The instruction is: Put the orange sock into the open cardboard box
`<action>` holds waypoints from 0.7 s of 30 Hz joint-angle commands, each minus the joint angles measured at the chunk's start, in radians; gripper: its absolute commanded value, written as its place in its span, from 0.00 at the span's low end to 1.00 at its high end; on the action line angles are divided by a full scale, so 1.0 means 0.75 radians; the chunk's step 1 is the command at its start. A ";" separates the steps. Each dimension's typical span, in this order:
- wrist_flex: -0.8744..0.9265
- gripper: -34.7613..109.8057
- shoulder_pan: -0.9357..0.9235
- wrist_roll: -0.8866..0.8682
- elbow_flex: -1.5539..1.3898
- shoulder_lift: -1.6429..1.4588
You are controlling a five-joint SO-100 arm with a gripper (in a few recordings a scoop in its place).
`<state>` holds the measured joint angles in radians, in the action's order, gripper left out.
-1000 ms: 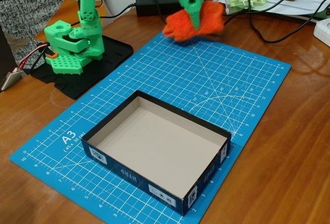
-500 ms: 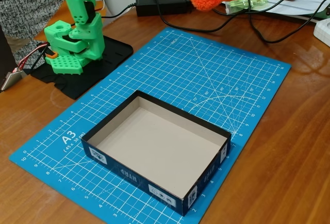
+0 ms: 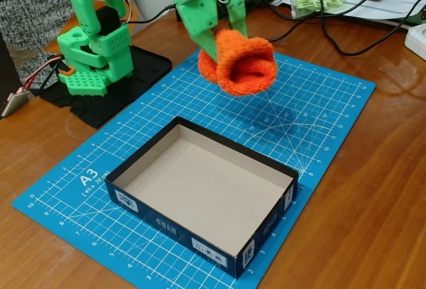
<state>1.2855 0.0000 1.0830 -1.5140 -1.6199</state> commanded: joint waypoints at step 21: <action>0.337 0.24 -0.470 0.884 0.740 0.511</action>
<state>1.5524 -0.3037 1.7089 -1.0048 -1.2364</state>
